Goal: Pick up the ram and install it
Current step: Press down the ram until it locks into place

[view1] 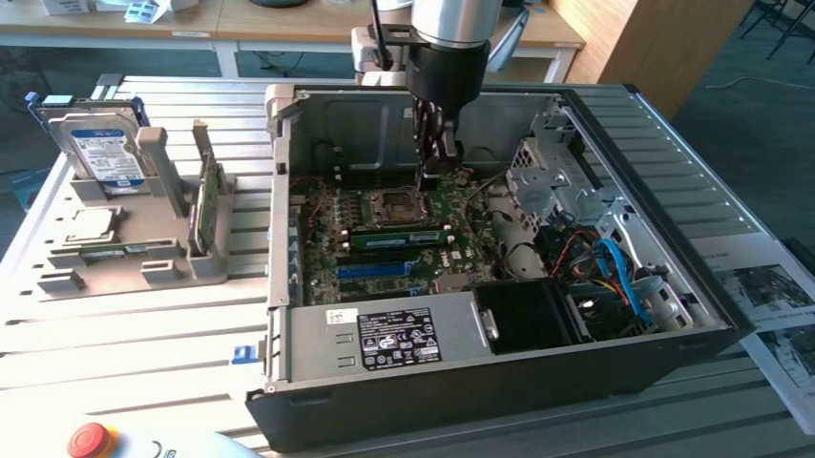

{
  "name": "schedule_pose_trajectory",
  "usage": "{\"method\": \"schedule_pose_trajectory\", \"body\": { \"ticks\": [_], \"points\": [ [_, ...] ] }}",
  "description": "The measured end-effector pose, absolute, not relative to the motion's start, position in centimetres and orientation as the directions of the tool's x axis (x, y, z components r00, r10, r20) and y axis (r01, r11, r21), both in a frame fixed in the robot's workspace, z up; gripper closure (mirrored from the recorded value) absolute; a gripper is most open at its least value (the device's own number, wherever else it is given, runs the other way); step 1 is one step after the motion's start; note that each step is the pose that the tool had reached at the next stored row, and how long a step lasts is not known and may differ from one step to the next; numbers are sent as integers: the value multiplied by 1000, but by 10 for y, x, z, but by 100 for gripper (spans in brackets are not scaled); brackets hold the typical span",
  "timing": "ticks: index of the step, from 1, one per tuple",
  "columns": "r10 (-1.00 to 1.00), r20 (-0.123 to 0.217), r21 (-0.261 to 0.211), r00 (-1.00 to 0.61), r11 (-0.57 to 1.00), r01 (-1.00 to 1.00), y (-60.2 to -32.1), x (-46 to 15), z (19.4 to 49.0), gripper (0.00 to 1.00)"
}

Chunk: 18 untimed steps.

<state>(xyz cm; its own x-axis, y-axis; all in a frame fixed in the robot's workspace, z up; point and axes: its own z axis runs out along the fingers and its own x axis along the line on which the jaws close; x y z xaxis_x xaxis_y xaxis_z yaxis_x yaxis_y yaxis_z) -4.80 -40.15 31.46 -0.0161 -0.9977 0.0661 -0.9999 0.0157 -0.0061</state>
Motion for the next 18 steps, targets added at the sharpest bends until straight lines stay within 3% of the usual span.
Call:
{"method": "schedule_pose_trajectory", "body": {
  "ticks": [2, 4, 18],
  "points": [
    [-998, 66, -6, -16, 16, -1000, -402, -48, 315, 82],
    [-998, 66, -6, -16, 16, -1000, -402, -48, 315, 90],
    [-998, 66, -6, -16, 16, -1000, -402, -46, 315, 90]
  ]
}}
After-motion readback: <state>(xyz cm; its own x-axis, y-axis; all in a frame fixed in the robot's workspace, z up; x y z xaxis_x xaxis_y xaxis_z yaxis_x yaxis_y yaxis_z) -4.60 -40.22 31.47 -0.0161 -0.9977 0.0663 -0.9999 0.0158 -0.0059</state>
